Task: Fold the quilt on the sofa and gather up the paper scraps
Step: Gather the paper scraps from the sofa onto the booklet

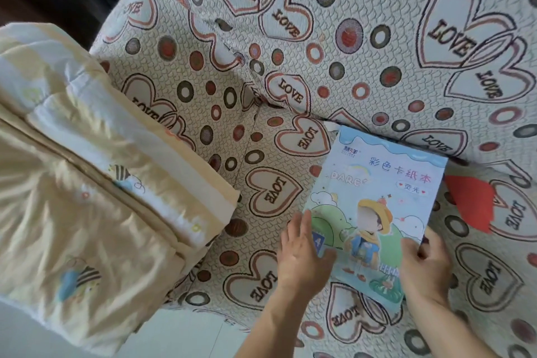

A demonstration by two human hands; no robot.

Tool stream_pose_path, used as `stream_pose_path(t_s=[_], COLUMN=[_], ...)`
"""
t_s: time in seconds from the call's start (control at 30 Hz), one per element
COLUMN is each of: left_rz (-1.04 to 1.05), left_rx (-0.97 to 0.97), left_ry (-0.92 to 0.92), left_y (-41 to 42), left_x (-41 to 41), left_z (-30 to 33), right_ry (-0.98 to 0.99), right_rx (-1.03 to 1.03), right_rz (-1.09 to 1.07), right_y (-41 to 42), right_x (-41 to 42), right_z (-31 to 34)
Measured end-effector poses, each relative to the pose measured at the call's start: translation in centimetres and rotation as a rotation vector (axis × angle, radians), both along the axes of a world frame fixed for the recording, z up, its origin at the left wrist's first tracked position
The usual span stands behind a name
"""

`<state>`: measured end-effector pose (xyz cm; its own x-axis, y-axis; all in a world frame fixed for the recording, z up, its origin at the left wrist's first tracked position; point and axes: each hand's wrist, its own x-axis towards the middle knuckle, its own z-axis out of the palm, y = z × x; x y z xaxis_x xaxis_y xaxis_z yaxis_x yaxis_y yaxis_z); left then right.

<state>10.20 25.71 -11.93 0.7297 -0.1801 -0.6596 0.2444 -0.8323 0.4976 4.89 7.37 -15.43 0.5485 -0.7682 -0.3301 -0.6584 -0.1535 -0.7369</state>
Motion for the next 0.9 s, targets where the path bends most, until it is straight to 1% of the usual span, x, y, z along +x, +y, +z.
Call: stream_pose_path(t_s=[0.1,0.2,0.3,0.4,0.43,0.5,0.63,0.7,0.77,0.8,0.83,0.9], left_rz=[-0.017,-0.004,0.022,0.035,0.023,-0.080,-0.317,-0.377,-0.382,-0.371,-0.352,-0.303], left_rx=[0.020,-0.038,-0.028,-0.058,-0.089,-0.120,-0.081,-0.053,-0.057,-0.053,-0.023,0.126], left_ry=[-0.121,-0.142,-0.065,0.079,0.111,0.096,-0.017,-0.043,-0.074,-0.133,-0.233,-0.473], left_y=[2.0,2.8,2.5,1.0,0.3,-1.2,-3.7,-4.4,-4.6,-4.3,-3.7,-1.7], left_x=[0.3,0.0,-0.4,-1.3,-1.8,-3.5,-6.6,-7.4,-7.4,-7.2,-6.9,-5.3], left_z=[-0.7,-0.6,-0.2,0.7,0.8,0.8,0.6,0.5,0.4,0.2,0.0,-0.4], right_ry=[-0.028,-0.062,-0.138,-0.165,-0.157,-0.137,-0.073,-0.059,-0.035,-0.028,-0.031,-0.035], right_rx=[0.007,0.012,0.019,-0.077,-0.098,-0.143,-0.178,-0.164,-0.160,-0.168,-0.178,-0.182], right_rz=[-0.032,-0.075,-0.124,-0.196,-0.254,-0.377,-0.513,-0.527,-0.507,-0.499,-0.492,-0.465], right_y=[0.5,1.6,2.9,2.8,2.4,1.4,0.0,-0.2,-0.3,-0.4,-0.4,-0.4], right_x=[-1.2,-2.3,-2.9,-4.0,-4.6,-6.4,-10.0,-10.9,-11.1,-11.0,-10.8,-10.1], right_z=[-0.6,-0.6,0.4,1.1,1.1,1.0,1.4,1.9,2.2,2.2,2.2,1.9])
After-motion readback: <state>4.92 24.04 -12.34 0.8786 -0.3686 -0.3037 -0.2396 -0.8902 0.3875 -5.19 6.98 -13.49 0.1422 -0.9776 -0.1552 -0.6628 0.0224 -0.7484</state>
